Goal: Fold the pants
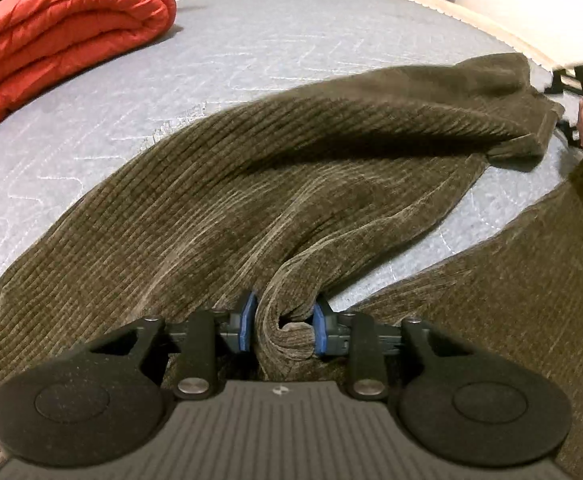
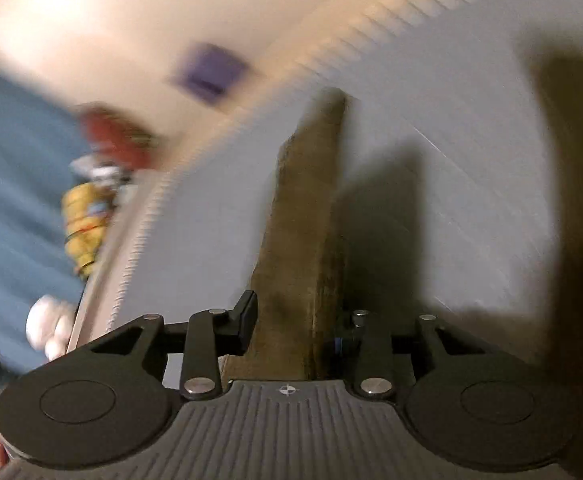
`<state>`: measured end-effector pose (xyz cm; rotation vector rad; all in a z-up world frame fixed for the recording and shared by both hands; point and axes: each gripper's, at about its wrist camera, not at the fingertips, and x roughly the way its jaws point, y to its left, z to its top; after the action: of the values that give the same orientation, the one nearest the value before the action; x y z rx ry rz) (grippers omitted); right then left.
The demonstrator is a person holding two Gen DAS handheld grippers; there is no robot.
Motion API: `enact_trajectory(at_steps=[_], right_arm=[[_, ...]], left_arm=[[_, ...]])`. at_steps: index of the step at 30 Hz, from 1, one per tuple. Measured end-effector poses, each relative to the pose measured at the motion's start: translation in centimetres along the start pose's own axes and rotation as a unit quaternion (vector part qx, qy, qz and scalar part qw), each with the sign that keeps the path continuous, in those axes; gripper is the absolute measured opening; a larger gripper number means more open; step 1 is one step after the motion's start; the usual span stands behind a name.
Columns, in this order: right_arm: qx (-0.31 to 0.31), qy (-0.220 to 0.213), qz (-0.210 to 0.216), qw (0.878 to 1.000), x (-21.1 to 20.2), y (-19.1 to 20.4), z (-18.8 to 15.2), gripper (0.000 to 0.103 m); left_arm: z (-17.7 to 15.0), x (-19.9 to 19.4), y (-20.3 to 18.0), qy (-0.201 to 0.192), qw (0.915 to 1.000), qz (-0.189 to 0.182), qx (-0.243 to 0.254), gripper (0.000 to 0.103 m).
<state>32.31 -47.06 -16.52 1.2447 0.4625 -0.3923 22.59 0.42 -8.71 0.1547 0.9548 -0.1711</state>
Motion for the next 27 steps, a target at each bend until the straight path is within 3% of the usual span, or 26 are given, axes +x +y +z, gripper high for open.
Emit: enact_trajectory(at_steps=[2,5,6,8,11,12,14,16,17,19,21,23,24,25,27], right_arm=[[0.030,-0.006,0.006,1.000,0.2,-1.4,0.6,0.036],[-0.005,-0.015,0.007,1.000,0.7,-0.3,1.1,0.039],[-0.016,-0.012,0.017,1.000,1.2,0.0,1.3,0.035],[-0.049,-0.003,0.032,0.998,1.4,-0.6,1.6,0.008],[-0.107,-0.024,0.079,0.991,0.7,1.3,2.2,0.006],[-0.142,-0.044,0.113,0.982,-0.5,3.1,2.3,0.006],[-0.215,-0.084,0.196,0.953,-3.5,6.7,2.1,0.006],[-0.268,-0.121,0.237,0.926,-5.9,9.0,1.3,0.006],[-0.282,-0.137,0.232,0.921,-6.4,9.1,0.9,0.006],[-0.271,-0.144,0.159,0.939,-5.7,7.7,1.1,0.006],[-0.220,-0.115,0.009,0.969,-3.1,4.5,2.4,0.007],[-0.170,-0.060,-0.096,0.979,-0.8,0.7,3.5,0.007],[-0.155,-0.042,-0.113,0.981,0.2,-0.9,3.8,0.007],[-0.160,-0.047,-0.097,0.981,0.4,-1.1,3.9,0.006],[-0.207,-0.057,-0.102,0.971,0.0,0.0,3.7,0.007]], left_arm=[[0.1,0.0,0.4,0.002,1.0000,-0.003,-0.002,0.034],[0.1,0.0,0.5,0.002,1.0000,-0.005,-0.002,0.034],[-0.1,-0.3,0.1,0.001,1.0000,-0.005,-0.001,0.033],[-0.2,-0.4,0.1,-0.001,1.0000,-0.006,-0.002,0.031],[-0.1,-0.6,0.1,-0.004,0.9999,-0.010,-0.008,0.029],[-0.1,-0.5,0.2,-0.004,0.9999,-0.012,-0.009,0.028],[-0.1,-0.6,0.4,-0.003,0.9998,-0.016,-0.011,0.028],[-0.1,-0.7,0.5,0.000,0.9998,-0.020,-0.008,0.028],[-0.1,-0.8,0.5,0.002,0.9997,-0.024,0.000,0.028],[0.0,-1.1,0.4,0.009,0.9991,-0.034,0.022,0.028],[0.2,-1.6,0.5,0.014,0.9980,-0.048,0.039,0.028],[0.5,-2.2,0.9,0.018,0.9966,-0.064,0.048,0.028],[0.5,-2.5,1.1,0.018,0.9959,-0.071,0.053,0.028],[0.6,-2.8,1.2,0.018,0.9952,-0.077,0.057,0.028],[0.9,-3.4,1.6,0.016,0.9939,-0.086,0.066,0.027]])
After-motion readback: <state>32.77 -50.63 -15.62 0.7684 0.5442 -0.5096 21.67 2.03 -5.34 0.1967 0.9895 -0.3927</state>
